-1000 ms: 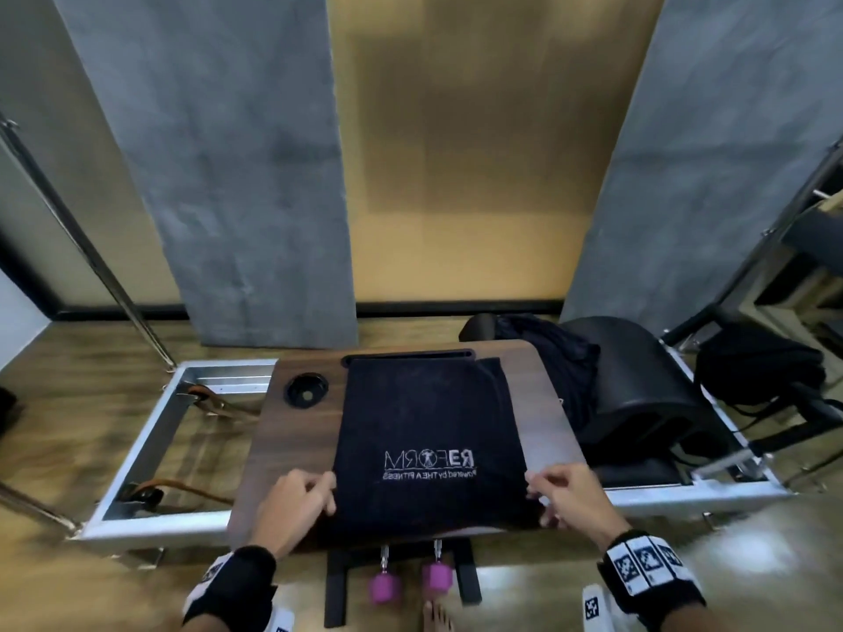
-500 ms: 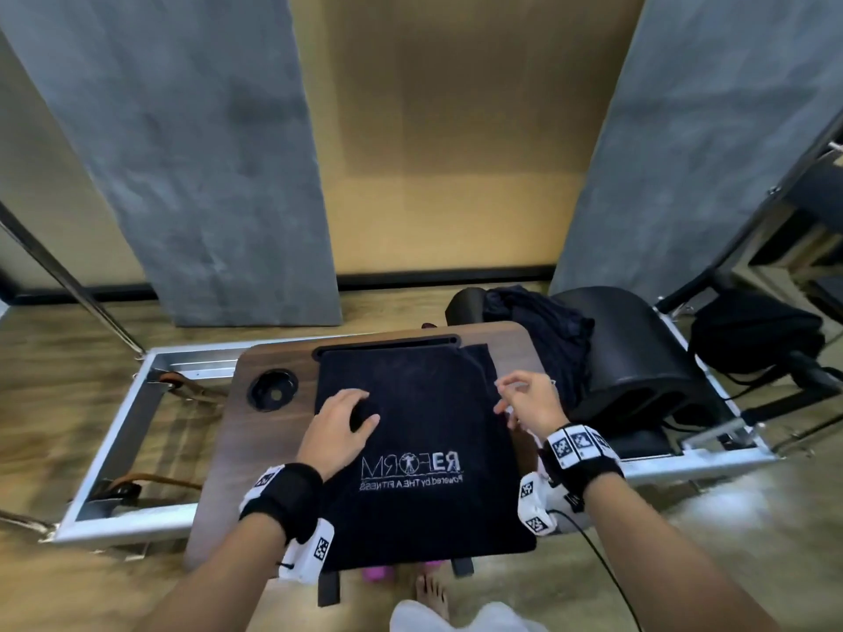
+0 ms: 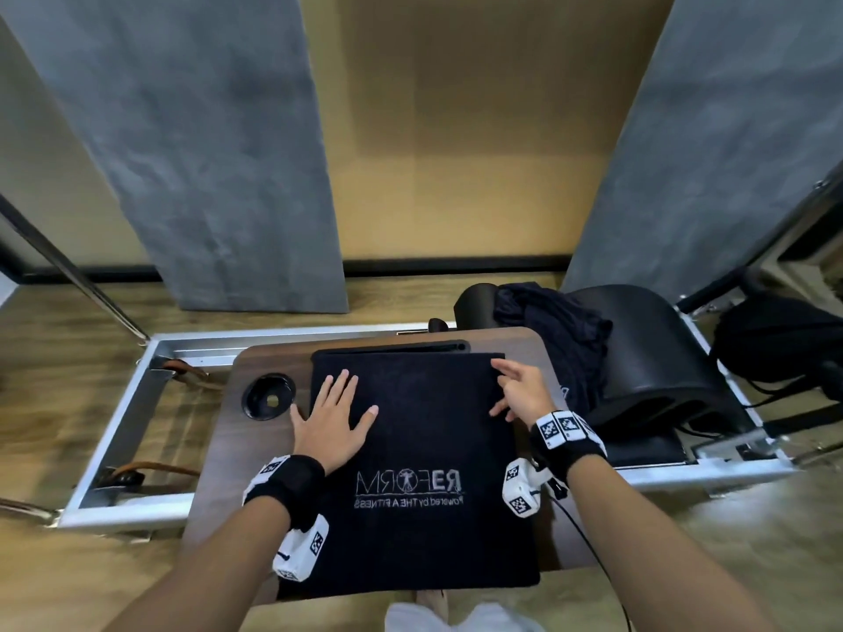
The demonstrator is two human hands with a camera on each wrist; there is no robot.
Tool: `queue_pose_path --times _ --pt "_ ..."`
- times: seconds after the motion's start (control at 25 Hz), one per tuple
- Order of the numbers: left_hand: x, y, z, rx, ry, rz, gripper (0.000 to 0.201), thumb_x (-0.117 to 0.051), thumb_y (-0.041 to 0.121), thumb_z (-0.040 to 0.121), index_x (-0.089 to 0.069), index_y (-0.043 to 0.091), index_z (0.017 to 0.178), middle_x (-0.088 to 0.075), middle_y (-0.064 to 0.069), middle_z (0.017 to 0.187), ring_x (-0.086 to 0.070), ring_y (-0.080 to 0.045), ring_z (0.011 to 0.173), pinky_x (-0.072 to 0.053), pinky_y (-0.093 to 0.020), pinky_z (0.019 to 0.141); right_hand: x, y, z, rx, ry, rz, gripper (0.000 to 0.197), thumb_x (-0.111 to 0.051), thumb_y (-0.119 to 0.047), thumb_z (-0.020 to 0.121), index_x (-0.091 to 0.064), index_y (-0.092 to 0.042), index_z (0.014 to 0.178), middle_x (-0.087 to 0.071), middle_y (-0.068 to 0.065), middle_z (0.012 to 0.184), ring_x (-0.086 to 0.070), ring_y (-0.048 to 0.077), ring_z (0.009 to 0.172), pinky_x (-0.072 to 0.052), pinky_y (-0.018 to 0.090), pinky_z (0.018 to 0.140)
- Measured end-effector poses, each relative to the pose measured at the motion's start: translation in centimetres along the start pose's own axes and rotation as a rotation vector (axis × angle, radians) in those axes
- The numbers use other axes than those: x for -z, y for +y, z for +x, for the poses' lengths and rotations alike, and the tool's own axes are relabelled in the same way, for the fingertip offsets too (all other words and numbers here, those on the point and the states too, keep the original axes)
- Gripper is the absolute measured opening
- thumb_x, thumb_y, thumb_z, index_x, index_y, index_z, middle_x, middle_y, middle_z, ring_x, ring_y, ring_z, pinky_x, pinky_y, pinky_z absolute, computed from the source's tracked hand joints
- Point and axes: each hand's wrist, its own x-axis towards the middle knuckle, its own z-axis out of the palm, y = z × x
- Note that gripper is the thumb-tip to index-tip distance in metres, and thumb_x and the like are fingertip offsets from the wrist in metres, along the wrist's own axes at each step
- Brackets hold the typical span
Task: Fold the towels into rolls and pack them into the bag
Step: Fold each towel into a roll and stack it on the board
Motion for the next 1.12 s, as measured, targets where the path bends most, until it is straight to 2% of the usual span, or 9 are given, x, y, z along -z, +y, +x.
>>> queue_pose_path --times 0.16,0.24,0.36,0.44,0.56,0.68,0.76,0.88,1.12 --pt "0.3 -0.1 -2.3 -0.065 0.071 -0.109 0.069 -0.041 0.064 0.106 -0.030 0.029 0.165 -0.012 0.013 0.176 0.002 -0.012 0.163 0.000 -0.062 0.127 -0.3 0.1 -2.6 0.072 0.035 0.086 0.039 -0.053 -0.002 0.105 -0.058 -0.010 0.143 -0.053 0.012 0.152 -0.073 0.030 0.077 -0.058 0.031 0.053" --pt "-0.1 -0.9 -4.7 -0.204 0.150 -0.046 0.051 -0.049 0.057 0.106 -0.051 0.031 0.150 -0.039 0.013 0.160 -0.025 -0.017 0.156 -0.014 -0.056 0.127 -0.4 1.0 -5.1 0.140 0.034 0.091 0.030 -0.058 0.001 0.102 -0.067 -0.013 0.127 -0.067 0.015 0.133 -0.072 0.025 0.078 -0.060 0.034 0.059" --pt "-1.3 -2.2 -8.9 -0.373 0.222 -0.025 0.017 -0.057 0.053 0.101 -0.057 0.036 0.101 -0.047 0.019 0.107 -0.051 -0.011 0.107 -0.038 -0.037 0.096 -1.5 3.4 -10.3 0.283 -0.018 -0.091 0.021 -0.068 0.001 0.096 -0.076 -0.018 0.101 -0.077 0.006 0.101 -0.073 0.021 0.084 -0.062 0.037 0.072" --pt "-2.2 -2.9 -11.7 -0.411 0.203 -0.064 0.033 -0.056 0.060 0.099 -0.046 0.033 0.082 -0.042 0.017 0.087 -0.046 -0.008 0.087 -0.034 -0.032 0.079 -2.4 5.6 -13.6 0.400 -0.045 -0.284 0.020 -0.075 0.000 0.089 -0.078 -0.020 0.093 -0.077 -0.005 0.095 -0.072 0.013 0.088 -0.060 0.038 0.085" --pt "-3.3 -4.1 -15.4 -0.428 0.170 -0.048 0.050 -0.053 0.083 0.090 -0.048 0.034 0.083 -0.046 0.019 0.091 -0.044 -0.006 0.089 -0.036 -0.032 0.079 -2.9 8.7 -17.4 0.496 -0.126 -0.496 0.033 -0.084 -0.027 0.086 -0.076 -0.026 0.118 -0.066 -0.012 0.135 -0.058 0.006 0.127 -0.048 0.033 0.112" --pt "-3.7 -4.9 -18.3 -0.399 0.116 0.055 0.074 -0.058 0.098 0.070 -0.056 0.032 0.105 -0.049 0.016 0.116 -0.045 -0.008 0.107 -0.040 -0.032 0.092 -3.5 11.2 -20.0 0.524 -0.287 -0.682 0.095 -0.078 -0.064 0.079 -0.038 -0.034 0.160 -0.012 -0.017 0.172 -0.005 0.001 0.159 -0.012 0.026 0.127" --pt "-3.8 -5.1 -19.1 -0.387 0.070 0.113 0.073 -0.072 0.084 0.071 -0.056 0.030 0.118 -0.047 0.012 0.128 -0.047 -0.013 0.120 -0.040 -0.033 0.099 -4.0 12.1 -21.1 0.587 -0.290 -0.877 0.106 -0.081 -0.048 0.085 -0.014 -0.033 0.166 0.011 -0.013 0.173 0.014 0.005 0.159 0.001 0.029 0.129" --pt "-3.2 -5.4 -19.4 -0.392 0.024 0.077 0.053 -0.082 0.054 0.080 -0.059 0.032 0.122 -0.048 0.015 0.134 -0.047 -0.013 0.125 -0.040 -0.032 0.097 -4.1 12.2 -21.6 0.587 -0.239 -0.776 0.090 -0.058 0.010 0.086 -0.028 -0.025 0.164 -0.007 -0.008 0.174 0.001 0.009 0.161 -0.005 0.035 0.132" --pt "-1.0 -6.7 -18.6 -0.410 0.014 -0.201 0.012 -0.070 0.038 0.099 -0.066 0.030 0.091 -0.066 0.018 0.104 -0.060 -0.007 0.098 -0.052 -0.040 0.083 -1.8 10.2 -20.9 0.409 -0.195 -0.351 0.039 -0.055 0.003 0.099 -0.078 -0.024 0.116 -0.073 -0.010 0.128 -0.062 0.003 0.128 -0.047 0.037 0.114"
